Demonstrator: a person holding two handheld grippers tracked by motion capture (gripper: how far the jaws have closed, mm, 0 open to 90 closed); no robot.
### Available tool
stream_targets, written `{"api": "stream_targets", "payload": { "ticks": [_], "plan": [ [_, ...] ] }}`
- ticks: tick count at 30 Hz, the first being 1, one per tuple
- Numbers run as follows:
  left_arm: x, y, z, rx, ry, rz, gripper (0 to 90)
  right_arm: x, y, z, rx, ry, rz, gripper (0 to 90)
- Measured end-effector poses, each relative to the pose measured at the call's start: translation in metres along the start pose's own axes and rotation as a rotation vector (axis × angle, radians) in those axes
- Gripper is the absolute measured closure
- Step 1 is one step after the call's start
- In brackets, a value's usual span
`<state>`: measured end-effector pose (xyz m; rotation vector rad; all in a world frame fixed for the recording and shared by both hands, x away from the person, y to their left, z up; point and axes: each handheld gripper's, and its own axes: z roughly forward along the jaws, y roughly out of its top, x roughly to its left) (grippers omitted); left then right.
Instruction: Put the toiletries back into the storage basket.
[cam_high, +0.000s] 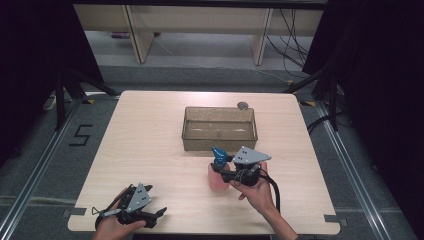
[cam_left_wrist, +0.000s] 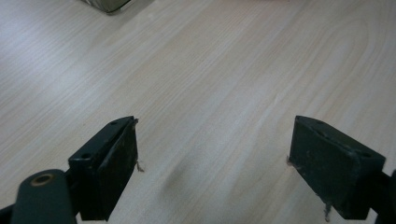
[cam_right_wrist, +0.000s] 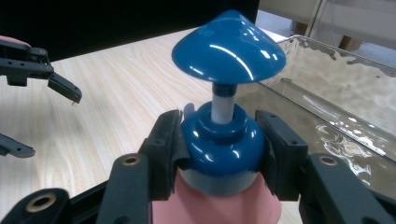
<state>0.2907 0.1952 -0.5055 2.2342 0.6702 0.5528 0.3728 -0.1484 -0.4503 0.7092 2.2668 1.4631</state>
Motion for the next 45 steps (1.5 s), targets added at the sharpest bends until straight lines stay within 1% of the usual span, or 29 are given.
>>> {"api": "stream_targets", "payload": {
  "ticks": [1,2,6,8,9,10,11,14,15,17,19,21,22,24,25,27,29,31,33,34,35,36,37,38,39,40,41,42,45],
  "plan": [
    [0.000,0.000,0.000,0.001,0.000,0.001,15.0,0.003,0.000,0.000,0.008,0.009,0.020,53.6],
    [0.001,0.000,0.000,0.004,-0.003,0.011,15.0,0.003,0.000,0.001,0.003,0.003,0.016,53.6],
    [0.001,0.000,0.000,0.005,-0.015,0.008,15.0,0.003,0.001,0.000,0.008,-0.011,0.008,53.7],
    [0.001,0.000,0.000,0.000,0.000,0.003,15.0,0.003,0.001,0.000,0.017,-0.010,0.018,53.7],
    [0.001,0.000,0.000,-0.006,0.001,-0.001,15.0,0.002,0.002,0.000,0.009,-0.014,0.011,53.7],
    [0.001,0.000,0.000,-0.007,0.006,0.002,15.0,0.003,0.002,0.001,0.005,-0.006,0.027,53.7],
    [0.001,0.000,0.000,-0.008,0.005,0.000,15.0,0.002,0.002,0.000,0.005,-0.013,0.020,53.8],
    [0.001,0.000,0.000,-0.012,0.009,-0.002,15.0,0.000,0.005,-0.001,0.004,-0.010,0.045,53.8],
    [0.001,0.000,0.000,-0.011,0.008,-0.001,15.0,-0.001,0.006,-0.001,-0.017,-0.019,0.034,53.8],
    [0.001,0.000,0.000,-0.009,0.006,-0.003,15.0,-0.001,0.009,-0.001,-0.003,0.004,0.041,53.8],
    [0.001,0.000,0.000,-0.011,0.009,-0.003,15.0,-0.002,0.011,-0.002,-0.007,-0.017,0.044,53.8],
    [0.002,0.000,-0.001,-0.002,0.006,0.005,15.0,-0.003,0.013,-0.001,-0.016,-0.007,0.047,53.8],
    [0.002,0.000,-0.001,-0.001,-0.001,0.005,15.0,-0.003,0.014,-0.003,-0.001,-0.012,0.047,53.8],
    [0.002,0.000,-0.001,-0.008,0.019,0.010,15.0,-0.005,0.016,-0.004,-0.002,-0.021,0.055,53.8],
    [0.002,0.000,-0.001,-0.001,0.001,0.009,15.0,-0.007,0.017,-0.004,-0.016,-0.042,0.034,53.8],
    [0.001,0.000,0.000,-0.007,0.013,0.004,15.0,-0.008,0.019,-0.004,-0.002,-0.022,0.062,53.8],
    [0.002,0.000,0.000,-0.008,0.017,0.008,15.0,-0.011,0.022,-0.005,-0.006,-0.041,0.061,53.8],
    [0.002,0.000,-0.001,-0.004,0.014,0.008,15.0,-0.010,0.025,-0.007,0.007,-0.044,0.094,53.8],
    [0.002,0.000,0.000,-0.006,0.016,0.006,15.0,-0.015,0.027,-0.006,-0.002,-0.045,0.060,53.8],
    [0.002,0.000,-0.001,-0.002,0.001,0.007,15.0,-0.015,0.028,-0.007,-0.007,-0.059,0.065,53.8],
    [0.002,0.000,-0.001,-0.004,0.014,0.008,15.0,-0.017,0.029,-0.007,-0.015,-0.066,0.047,53.8],
    [0.002,0.000,-0.001,-0.005,0.017,0.008,15.0,-0.017,0.030,-0.008,-0.008,-0.050,0.073,53.8],
    [0.001,0.000,0.000,-0.012,0.013,0.001,15.0,-0.017,0.031,-0.008,-0.013,-0.058,0.063,53.8],
    [0.002,0.000,0.000,-0.006,0.016,0.008,15.0,-0.016,0.032,-0.007,-0.018,-0.065,0.085,53.8],
    [0.002,0.000,0.000,-0.007,0.017,0.006,15.0,-0.018,0.033,-0.008,-0.006,-0.054,0.069,53.8],
    [0.002,0.000,-0.001,-0.004,0.016,0.011,15.0,-0.017,0.034,-0.007,-0.016,-0.048,0.093,53.8],
    [0.001,0.000,-0.001,-0.004,0.016,0.010,15.0,-0.018,0.035,-0.006,-0.012,-0.051,0.070,53.8],
    [0.001,0.000,-0.001,-0.005,0.016,0.008,15.0,-0.018,0.036,-0.006,-0.012,-0.050,0.084,53.9],
    [0.002,0.000,-0.001,-0.003,0.005,0.006,15.0,-0.020,0.040,-0.006,-0.014,-0.063,0.072,53.9]
  ]
}}
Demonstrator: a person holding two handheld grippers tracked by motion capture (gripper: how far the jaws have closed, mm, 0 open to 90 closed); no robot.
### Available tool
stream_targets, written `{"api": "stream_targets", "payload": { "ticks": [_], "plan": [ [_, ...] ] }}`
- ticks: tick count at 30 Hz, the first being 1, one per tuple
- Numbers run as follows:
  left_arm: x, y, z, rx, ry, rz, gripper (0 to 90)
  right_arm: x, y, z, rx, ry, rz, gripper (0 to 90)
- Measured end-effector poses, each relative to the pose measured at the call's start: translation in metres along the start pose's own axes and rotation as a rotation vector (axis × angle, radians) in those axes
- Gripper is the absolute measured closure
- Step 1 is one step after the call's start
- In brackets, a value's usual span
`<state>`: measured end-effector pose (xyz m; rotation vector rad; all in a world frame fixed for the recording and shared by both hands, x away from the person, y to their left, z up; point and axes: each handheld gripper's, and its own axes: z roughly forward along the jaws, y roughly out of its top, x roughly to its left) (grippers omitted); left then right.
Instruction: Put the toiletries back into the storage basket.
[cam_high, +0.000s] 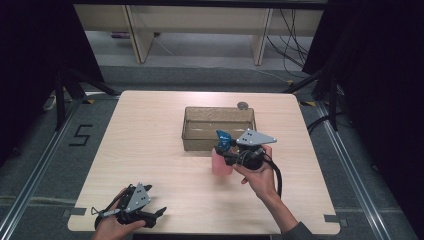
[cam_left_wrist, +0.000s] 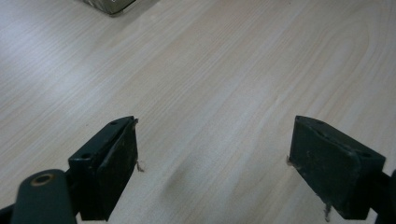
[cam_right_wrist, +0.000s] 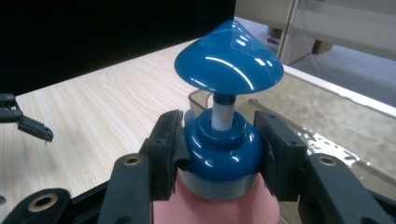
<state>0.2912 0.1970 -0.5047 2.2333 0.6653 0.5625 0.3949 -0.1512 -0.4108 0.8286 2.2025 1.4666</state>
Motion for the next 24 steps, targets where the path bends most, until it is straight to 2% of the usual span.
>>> {"api": "stream_targets", "payload": {
  "ticks": [1,2,5,6,7,8,9,10,11,14,16,18,19,20,22,24],
  "plan": [
    [0.000,0.000,0.000,0.001,0.000,0.000,15.0,0.001,0.002,0.000,-0.004,0.009,0.011,53.9],
    [0.000,0.000,0.001,-0.006,-0.001,-0.007,15.0,-0.001,0.004,-0.001,-0.002,-0.001,-0.007,53.9],
    [0.000,0.000,0.000,0.001,-0.001,0.001,15.0,0.000,0.011,-0.002,-0.005,-0.001,0.016,53.9],
    [0.000,0.000,0.000,0.001,0.003,0.000,15.0,-0.001,0.014,-0.001,-0.026,0.004,-0.012,53.9],
    [0.000,0.000,0.000,0.000,0.005,0.001,15.0,-0.001,0.017,-0.002,-0.024,0.003,0.005,53.9],
    [0.000,0.000,0.000,-0.002,0.006,0.000,15.0,-0.003,0.020,-0.002,-0.036,-0.006,-0.015,53.9],
    [0.000,0.000,0.000,-0.002,0.005,0.000,15.0,-0.002,0.021,-0.002,-0.046,0.001,0.010,53.9],
    [0.000,0.000,0.000,-0.001,0.000,-0.002,15.0,-0.002,0.023,-0.002,-0.045,-0.002,0.006,53.9],
    [0.000,0.000,0.001,-0.003,0.003,-0.002,15.0,-0.001,0.025,-0.003,-0.047,-0.006,0.021,53.9],
    [0.000,0.000,0.000,0.000,0.003,-0.002,15.0,-0.006,0.030,-0.003,-0.064,-0.018,0.003,53.9],
    [0.000,0.000,0.000,0.000,0.003,-0.004,15.0,-0.005,0.032,-0.005,-0.053,-0.032,0.031,53.9],
    [0.000,0.000,0.001,-0.005,0.000,-0.008,15.0,-0.008,0.034,-0.004,-0.073,-0.029,0.009,53.9],
    [-0.001,-0.001,0.001,-0.006,-0.003,-0.011,15.0,-0.009,0.035,-0.005,-0.080,-0.046,-0.005,53.9],
    [-0.001,-0.001,0.001,-0.006,-0.004,-0.012,15.0,-0.008,0.036,-0.006,-0.068,-0.041,0.019,53.9],
    [0.000,0.000,0.001,-0.005,0.000,-0.010,15.0,-0.012,0.038,-0.005,-0.080,-0.050,0.003,53.9],
    [-0.001,0.000,0.001,-0.007,-0.002,-0.009,15.0,-0.014,0.039,-0.005,-0.081,-0.051,0.015,53.9]
  ]
}}
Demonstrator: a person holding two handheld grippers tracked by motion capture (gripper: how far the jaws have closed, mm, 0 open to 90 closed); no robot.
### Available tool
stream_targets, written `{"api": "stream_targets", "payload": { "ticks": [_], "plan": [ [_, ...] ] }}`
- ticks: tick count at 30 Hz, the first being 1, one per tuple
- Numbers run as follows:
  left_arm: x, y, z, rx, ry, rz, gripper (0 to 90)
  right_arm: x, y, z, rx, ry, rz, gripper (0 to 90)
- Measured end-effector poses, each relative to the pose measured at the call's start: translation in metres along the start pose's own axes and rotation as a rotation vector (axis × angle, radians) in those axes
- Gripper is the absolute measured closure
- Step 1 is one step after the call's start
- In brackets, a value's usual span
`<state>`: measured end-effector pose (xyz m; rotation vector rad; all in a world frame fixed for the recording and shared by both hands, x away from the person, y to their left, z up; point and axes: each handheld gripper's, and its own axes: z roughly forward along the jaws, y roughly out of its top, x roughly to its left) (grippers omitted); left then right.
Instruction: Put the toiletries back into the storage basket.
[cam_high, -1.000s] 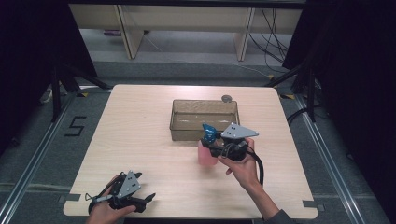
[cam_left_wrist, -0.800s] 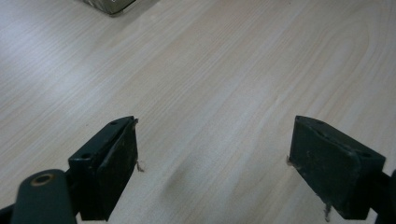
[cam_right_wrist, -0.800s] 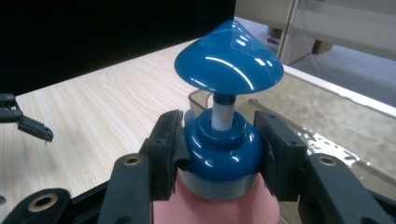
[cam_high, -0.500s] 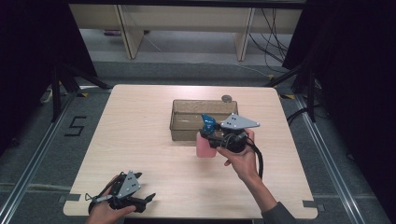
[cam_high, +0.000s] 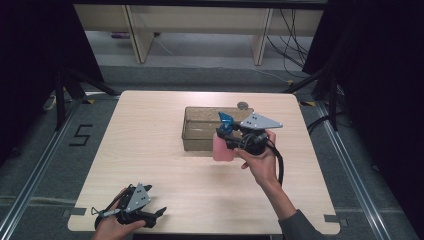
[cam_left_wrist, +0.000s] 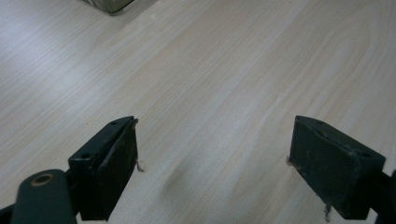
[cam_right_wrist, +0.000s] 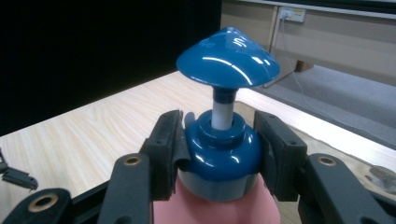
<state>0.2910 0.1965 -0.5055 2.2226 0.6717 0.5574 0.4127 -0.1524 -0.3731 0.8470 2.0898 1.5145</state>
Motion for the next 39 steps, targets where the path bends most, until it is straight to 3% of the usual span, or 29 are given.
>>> {"api": "stream_targets", "payload": {
  "ticks": [2,3,5,15,17,18,24,26,28,39],
  "plan": [
    [0.000,0.000,-0.001,0.004,0.008,0.006,15.0,-0.003,0.001,0.001,-0.009,0.000,0.006,53.9],
    [0.001,0.000,-0.001,0.008,0.007,0.009,15.0,-0.004,0.002,0.001,-0.003,-0.022,0.009,53.9],
    [0.001,0.000,-0.001,0.008,0.005,0.006,15.0,-0.008,0.004,0.002,-0.010,-0.023,-0.009,54.0],
    [0.000,0.001,-0.001,0.000,-0.003,0.001,15.0,-0.026,0.012,0.004,-0.031,-0.065,0.020,54.0],
    [0.000,0.001,-0.001,0.000,0.001,0.002,15.0,-0.031,0.013,0.003,-0.037,-0.094,0.015,54.0],
    [0.001,0.001,-0.001,-0.001,-0.004,0.006,15.0,-0.034,0.015,0.004,-0.035,-0.081,0.032,54.0],
    [0.000,0.001,-0.001,-0.004,-0.005,0.000,15.0,-0.050,0.018,0.006,-0.046,-0.126,0.056,54.0],
    [0.000,0.001,-0.001,-0.009,-0.008,-0.010,15.0,-0.057,0.018,0.007,-0.045,-0.154,0.040,54.0],
    [-0.001,0.002,-0.001,-0.009,-0.004,-0.012,15.0,-0.060,0.018,0.008,-0.037,-0.159,0.070,54.0],
    [-0.001,0.002,-0.002,-0.006,-0.011,-0.008,15.0,-0.083,0.010,0.020,-0.029,-0.201,0.078,54.0]
  ]
}}
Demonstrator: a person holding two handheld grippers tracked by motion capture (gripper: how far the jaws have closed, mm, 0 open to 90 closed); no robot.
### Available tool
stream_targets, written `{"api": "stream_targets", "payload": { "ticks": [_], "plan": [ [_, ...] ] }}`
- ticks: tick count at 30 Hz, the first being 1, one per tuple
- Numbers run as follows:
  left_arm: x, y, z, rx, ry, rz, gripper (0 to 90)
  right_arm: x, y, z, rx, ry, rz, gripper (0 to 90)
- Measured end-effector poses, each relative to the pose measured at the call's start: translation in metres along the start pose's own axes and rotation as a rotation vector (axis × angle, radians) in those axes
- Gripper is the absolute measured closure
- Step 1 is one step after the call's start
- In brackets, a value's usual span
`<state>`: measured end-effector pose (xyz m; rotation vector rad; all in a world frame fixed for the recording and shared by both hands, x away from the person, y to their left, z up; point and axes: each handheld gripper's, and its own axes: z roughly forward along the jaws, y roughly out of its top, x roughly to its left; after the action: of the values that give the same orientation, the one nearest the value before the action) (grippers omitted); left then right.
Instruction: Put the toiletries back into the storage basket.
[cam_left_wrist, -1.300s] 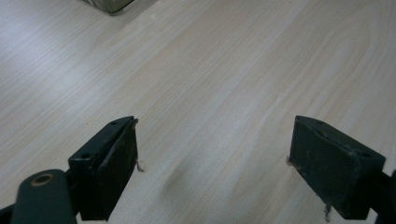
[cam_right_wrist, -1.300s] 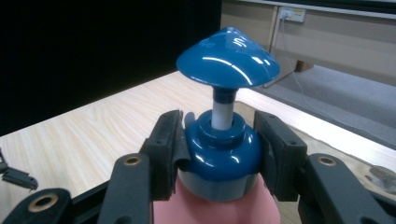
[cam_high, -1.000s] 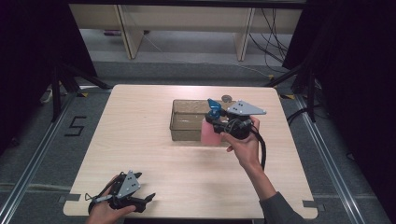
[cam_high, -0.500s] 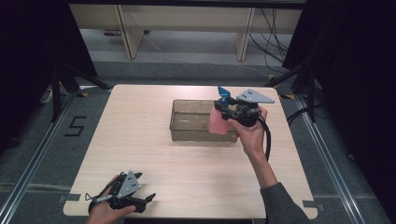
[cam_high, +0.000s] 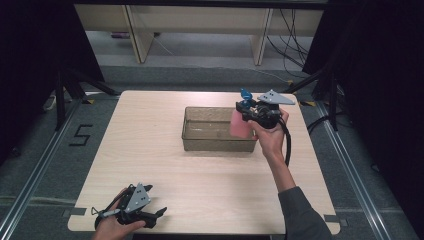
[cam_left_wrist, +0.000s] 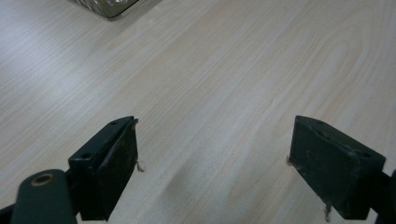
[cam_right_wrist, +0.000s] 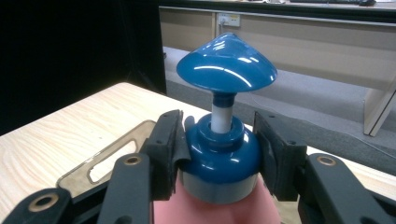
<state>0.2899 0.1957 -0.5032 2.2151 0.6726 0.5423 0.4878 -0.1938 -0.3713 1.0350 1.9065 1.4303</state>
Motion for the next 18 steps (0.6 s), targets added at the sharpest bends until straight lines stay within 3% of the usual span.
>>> {"api": "stream_targets", "payload": {
  "ticks": [18],
  "plan": [
    [-0.001,0.000,0.000,-0.014,-0.004,-0.008,15.0,-0.014,-0.009,0.012,0.014,-0.015,0.023,54.1]
  ]
}}
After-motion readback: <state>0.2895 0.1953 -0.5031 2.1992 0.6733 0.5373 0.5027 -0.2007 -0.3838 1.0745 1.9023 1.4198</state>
